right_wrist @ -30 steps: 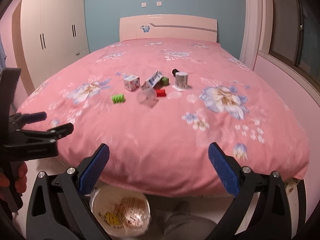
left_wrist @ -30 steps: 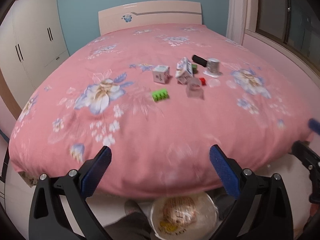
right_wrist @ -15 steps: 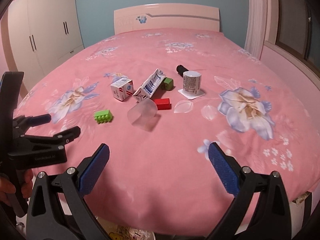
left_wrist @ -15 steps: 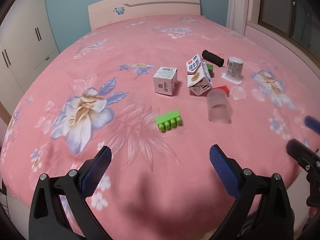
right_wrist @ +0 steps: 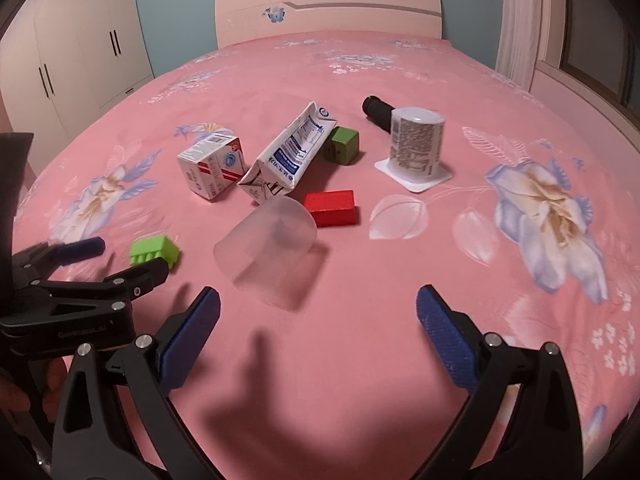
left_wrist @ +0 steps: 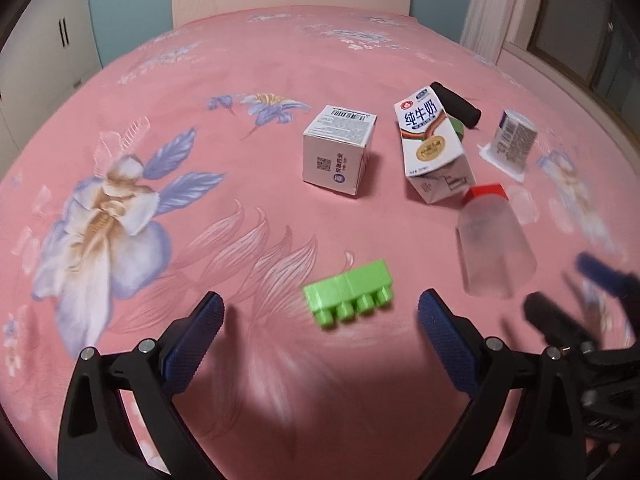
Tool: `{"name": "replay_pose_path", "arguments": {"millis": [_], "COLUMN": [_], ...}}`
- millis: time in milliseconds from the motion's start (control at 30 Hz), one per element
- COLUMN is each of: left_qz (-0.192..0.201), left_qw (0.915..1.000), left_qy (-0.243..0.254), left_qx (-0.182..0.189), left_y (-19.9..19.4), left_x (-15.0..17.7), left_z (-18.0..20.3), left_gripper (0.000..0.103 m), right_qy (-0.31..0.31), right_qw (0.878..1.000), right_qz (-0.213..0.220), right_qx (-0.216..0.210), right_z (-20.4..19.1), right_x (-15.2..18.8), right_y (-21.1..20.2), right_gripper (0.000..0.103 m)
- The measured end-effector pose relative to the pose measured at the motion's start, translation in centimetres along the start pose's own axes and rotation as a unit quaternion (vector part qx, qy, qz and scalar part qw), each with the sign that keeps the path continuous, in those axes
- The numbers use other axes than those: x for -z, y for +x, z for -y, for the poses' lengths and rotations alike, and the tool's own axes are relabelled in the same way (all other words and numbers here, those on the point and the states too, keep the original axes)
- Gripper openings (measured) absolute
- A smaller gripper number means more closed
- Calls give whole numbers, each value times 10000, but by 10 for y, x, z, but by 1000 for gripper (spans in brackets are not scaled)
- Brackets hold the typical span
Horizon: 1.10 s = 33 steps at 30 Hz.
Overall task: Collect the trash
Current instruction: 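Grasp the green toy brick with the left tool while the right tool grasps the clear cup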
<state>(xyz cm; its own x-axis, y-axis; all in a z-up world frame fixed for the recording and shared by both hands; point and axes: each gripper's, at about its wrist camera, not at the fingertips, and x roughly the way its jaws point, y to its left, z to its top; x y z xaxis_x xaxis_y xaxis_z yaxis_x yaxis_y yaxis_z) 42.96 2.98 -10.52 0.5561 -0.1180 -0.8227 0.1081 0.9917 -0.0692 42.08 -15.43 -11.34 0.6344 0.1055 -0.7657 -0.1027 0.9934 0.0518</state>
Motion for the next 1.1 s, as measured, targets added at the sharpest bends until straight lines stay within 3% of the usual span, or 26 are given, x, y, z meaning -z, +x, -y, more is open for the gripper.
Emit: {"name": "replay_pose_path", "arguments": {"millis": [133,300,400,433,500,600,800,1100], "left_qz": [-152,-153,-178,-179,-166,-119,-109,223], "left_qw": [9994,9986,9982,9981,9980,9984,9994,9995], "left_qy": [-284,-506,-562,-581,-602,-532,-329,-185], "left_qx": [119,21,77,117,137,132,50,-120], "left_y": [14,23,26,27,28,27,9,-51], "left_x": [-4,-8,-11,-12,-13,-12,-5,2], "left_z": [0,4,7,9,12,13,18,22], "left_gripper": [82,73,56,46,46,46,46,46], "right_qy": [70,140,102,95,62,-16,-110,-329], "right_qw": [10000,9997,9997,9996,9995,9994,9994,9989], "right_qz": [-65,-188,-214,-226,-251,-277,-250,-13], "right_qx": [-1,-75,-102,-123,-179,-216,-209,-330], "right_z": [-1,-1,-2,-2,-2,0,10,19], "right_x": [-5,-12,-14,-15,-16,-14,-8,-6], "right_y": [20,42,47,48,49,46,25,-29], "right_gripper": [82,61,48,43,29,20,14,4]}}
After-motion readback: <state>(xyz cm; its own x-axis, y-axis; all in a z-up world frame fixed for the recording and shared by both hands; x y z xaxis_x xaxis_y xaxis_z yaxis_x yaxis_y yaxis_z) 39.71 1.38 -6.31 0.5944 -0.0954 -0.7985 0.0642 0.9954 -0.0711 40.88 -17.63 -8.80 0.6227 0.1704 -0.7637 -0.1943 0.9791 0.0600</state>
